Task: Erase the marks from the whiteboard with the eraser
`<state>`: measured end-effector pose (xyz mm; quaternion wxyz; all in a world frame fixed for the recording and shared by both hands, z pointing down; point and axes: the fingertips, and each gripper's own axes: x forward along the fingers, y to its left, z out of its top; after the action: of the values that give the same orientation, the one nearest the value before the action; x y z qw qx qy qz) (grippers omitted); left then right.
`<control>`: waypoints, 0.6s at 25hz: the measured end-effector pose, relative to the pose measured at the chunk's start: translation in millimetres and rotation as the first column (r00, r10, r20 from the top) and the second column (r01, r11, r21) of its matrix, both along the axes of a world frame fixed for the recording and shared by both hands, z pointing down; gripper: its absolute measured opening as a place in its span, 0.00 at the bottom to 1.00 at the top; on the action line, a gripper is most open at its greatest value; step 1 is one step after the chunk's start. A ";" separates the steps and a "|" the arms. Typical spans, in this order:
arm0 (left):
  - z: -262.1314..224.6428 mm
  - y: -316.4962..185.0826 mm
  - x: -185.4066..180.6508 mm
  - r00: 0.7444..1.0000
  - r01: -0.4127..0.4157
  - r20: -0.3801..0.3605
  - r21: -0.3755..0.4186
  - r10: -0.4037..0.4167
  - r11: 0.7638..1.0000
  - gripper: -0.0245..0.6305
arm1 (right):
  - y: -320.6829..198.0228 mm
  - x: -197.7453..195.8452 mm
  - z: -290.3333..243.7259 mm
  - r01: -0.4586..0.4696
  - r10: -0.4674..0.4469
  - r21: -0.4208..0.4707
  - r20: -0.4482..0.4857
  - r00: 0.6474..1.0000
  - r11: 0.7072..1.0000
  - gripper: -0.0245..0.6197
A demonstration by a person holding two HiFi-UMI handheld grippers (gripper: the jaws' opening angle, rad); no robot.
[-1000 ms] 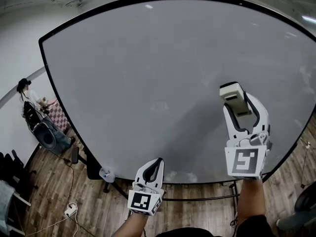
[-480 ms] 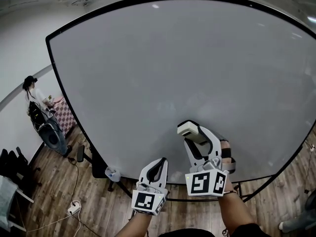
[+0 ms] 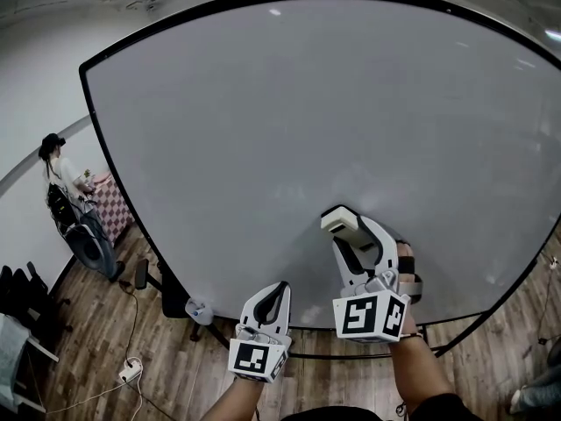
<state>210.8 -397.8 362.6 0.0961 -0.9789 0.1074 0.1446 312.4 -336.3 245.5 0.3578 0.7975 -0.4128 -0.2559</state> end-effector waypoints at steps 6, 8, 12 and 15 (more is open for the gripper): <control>18.6 -15.0 -9.7 1.000 -0.002 0.021 -0.009 0.002 1.000 0.07 | 0.3 -5.6 -20.4 -0.039 0.040 0.056 -0.023 0.999 0.998 0.44; 17.5 -14.9 -10.0 1.000 0.000 0.019 -0.009 0.000 1.000 0.07 | 11.3 0.6 -34.7 -0.055 0.058 0.087 -0.030 0.998 0.995 0.44; 14.3 -13.3 -10.4 1.000 0.002 0.013 0.000 -0.002 1.000 0.07 | 29.9 12.3 -65.1 -0.071 0.083 0.146 -0.078 0.993 0.987 0.44; 5.1 0.6 1.8 1.000 -0.005 0.018 0.007 0.005 1.000 0.07 | 57.6 34.7 -97.6 -0.108 0.130 0.194 -0.103 0.986 0.975 0.44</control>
<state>212.6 -397.2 367.8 0.1004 -0.9801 0.1035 0.1364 347.1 -278.7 147.8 0.3189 0.8349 -0.3171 -0.3174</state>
